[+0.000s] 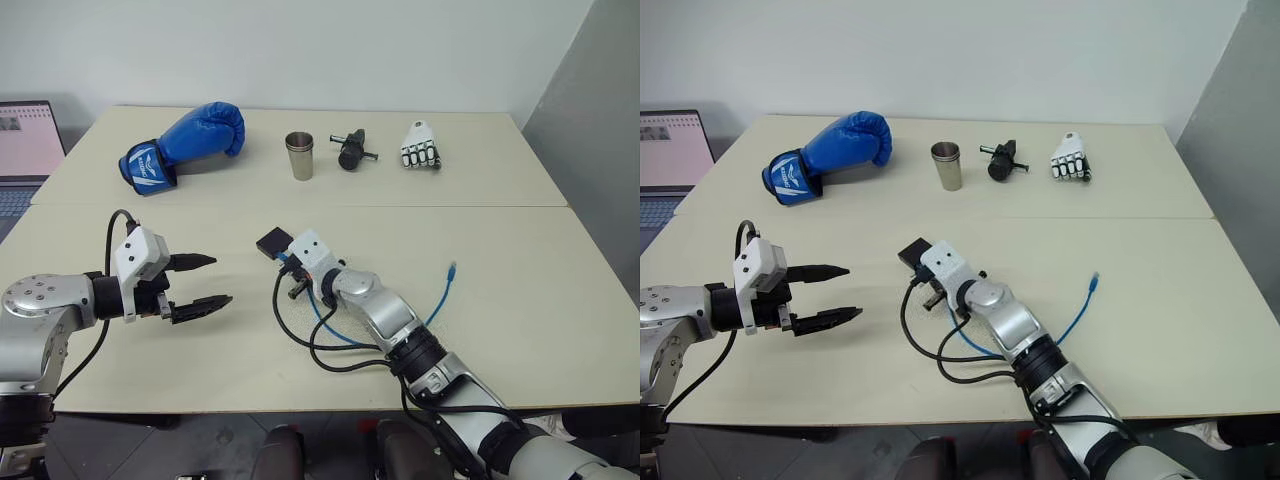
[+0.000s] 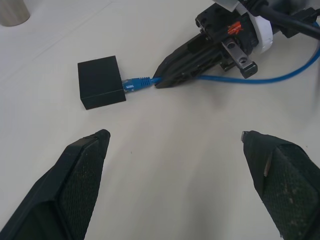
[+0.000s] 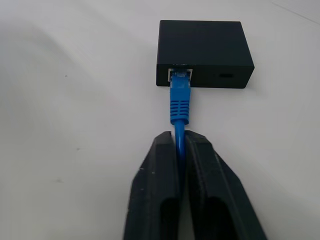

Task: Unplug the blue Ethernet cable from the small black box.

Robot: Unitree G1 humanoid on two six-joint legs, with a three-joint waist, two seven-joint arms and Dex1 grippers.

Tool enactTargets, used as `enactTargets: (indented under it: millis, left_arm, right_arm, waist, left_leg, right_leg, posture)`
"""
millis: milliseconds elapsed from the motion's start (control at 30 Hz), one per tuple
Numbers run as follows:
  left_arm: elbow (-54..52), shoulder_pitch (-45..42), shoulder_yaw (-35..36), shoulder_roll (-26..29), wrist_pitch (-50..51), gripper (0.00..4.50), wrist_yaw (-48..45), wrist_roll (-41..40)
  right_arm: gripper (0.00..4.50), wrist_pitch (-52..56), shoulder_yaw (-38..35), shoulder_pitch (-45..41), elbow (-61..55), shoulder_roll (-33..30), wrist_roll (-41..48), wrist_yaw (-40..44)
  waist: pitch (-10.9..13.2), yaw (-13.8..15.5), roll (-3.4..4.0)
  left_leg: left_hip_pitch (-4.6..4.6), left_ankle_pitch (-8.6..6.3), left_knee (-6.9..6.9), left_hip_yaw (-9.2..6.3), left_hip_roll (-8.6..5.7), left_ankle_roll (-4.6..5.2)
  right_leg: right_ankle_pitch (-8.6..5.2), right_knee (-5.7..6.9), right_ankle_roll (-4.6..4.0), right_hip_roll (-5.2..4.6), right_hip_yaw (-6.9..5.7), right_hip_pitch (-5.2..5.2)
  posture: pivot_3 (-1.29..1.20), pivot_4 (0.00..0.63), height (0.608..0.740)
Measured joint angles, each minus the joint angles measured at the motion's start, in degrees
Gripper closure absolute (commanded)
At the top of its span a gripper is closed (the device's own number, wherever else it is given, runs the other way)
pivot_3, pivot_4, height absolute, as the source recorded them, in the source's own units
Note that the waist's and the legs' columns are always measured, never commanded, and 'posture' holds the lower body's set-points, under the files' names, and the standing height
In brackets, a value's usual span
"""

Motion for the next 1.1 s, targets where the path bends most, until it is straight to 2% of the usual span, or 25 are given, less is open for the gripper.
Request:
enactTargets:
  millis: [133,200,267,367,500,700,867,1100]
  left_arm:
    - [1.1,0.3,0.0,0.1,0.8,0.00,0.0,0.4]
    - [1.5,0.1,0.0,-0.3,2.9,0.00,0.2,-0.4]
    - [1.9,-0.9,0.6,-1.9,6.6,0.00,1.2,-2.7]
    - [2.1,-3.1,1.2,-4.9,13.8,0.00,2.5,-8.1]
    - [1.3,-5.9,1.4,-7.4,23.0,0.00,4.2,-14.7]
    - [2.4,-11.1,2.5,-11.8,33.7,0.00,7.7,-22.6]
    - [2.6,-12.9,2.8,-12.4,37.2,0.00,8.5,-25.1]
    - [2.3,-14.4,2.4,-13.3,39.2,0.00,8.6,-26.5]
  right_arm:
    - [4.48,-2.4,0.7,2.6,-8.7,-9.5,-1.7,5.8]
    - [4.48,-5.8,1.3,5.0,-14.5,-17.1,-3.1,10.0]
    - [4.48,-10.0,1.7,6.9,-18.8,-22.3,-4.1,13.1]
    - [4.48,-18.7,1.9,7.8,-22.4,-26.7,-6.0,15.2]
    - [4.48,-32.1,2.1,7.7,-23.5,-29.8,-8.8,16.2]
    - [4.48,-48.2,2.0,6.5,-21.9,-30.8,-11.1,15.5]
    - [4.48,-54.1,1.0,6.4,-19.5,-30.9,-11.5,15.1]
    - [4.48,-56.5,-0.2,6.4,-19.4,-30.8,-11.5,15.1]
  waist:
    - [0.0,0.4,-0.01]
    - [0.0,0.4,0.00]
    - [0.0,0.3,0.01]
    - [0.0,-0.3,0.00]
    - [0.0,-0.8,-0.01]
    - [0.0,-0.7,-0.05]
    - [0.0,-0.7,-0.05]
    - [0.0,-0.5,-0.05]
  left_leg:
    - [-0.04,0.00,0.00,0.01,-0.05,0.00]
    - [-0.06,-0.01,0.00,0.02,-0.05,0.01]
    - [-0.05,-0.01,0.00,0.02,-0.04,0.01]
    - [0.00,-0.01,0.00,0.01,0.02,0.01]
    - [0.01,0.00,0.01,-0.01,0.02,0.01]
    - [0.01,0.00,0.05,-0.03,-0.02,0.00]
    - [0.01,0.01,0.05,-0.04,-0.02,-0.02]
    - [0.03,0.02,0.07,-0.04,-0.02,-0.03]
  right_leg:
    - [0.00,-0.06,0.01,-0.06,-0.01,0.00]
    - [-0.01,-0.07,0.01,-0.06,-0.03,-0.02]
    - [-0.01,-0.05,0.01,-0.04,-0.03,-0.01]
    - [-0.01,-0.01,0.02,0.05,0.00,-0.01]
    - [-0.01,0.00,0.01,0.06,0.00,0.01]
    - [0.00,0.01,0.01,0.01,-0.01,0.06]
    - [0.00,0.01,0.00,0.00,0.00,0.06]
    - [0.00,0.02,0.00,-0.01,0.01,0.07]
  posture:
    - [0.00,0.150,0.740]
    - [0.00,0.150,0.740]
    - [0.00,0.150,0.740]
    - [0.00,0.150,0.740]
    - [0.00,0.150,0.740]
    - [0.00,0.150,0.740]
    - [0.00,0.150,0.740]
    - [0.00,0.150,0.740]
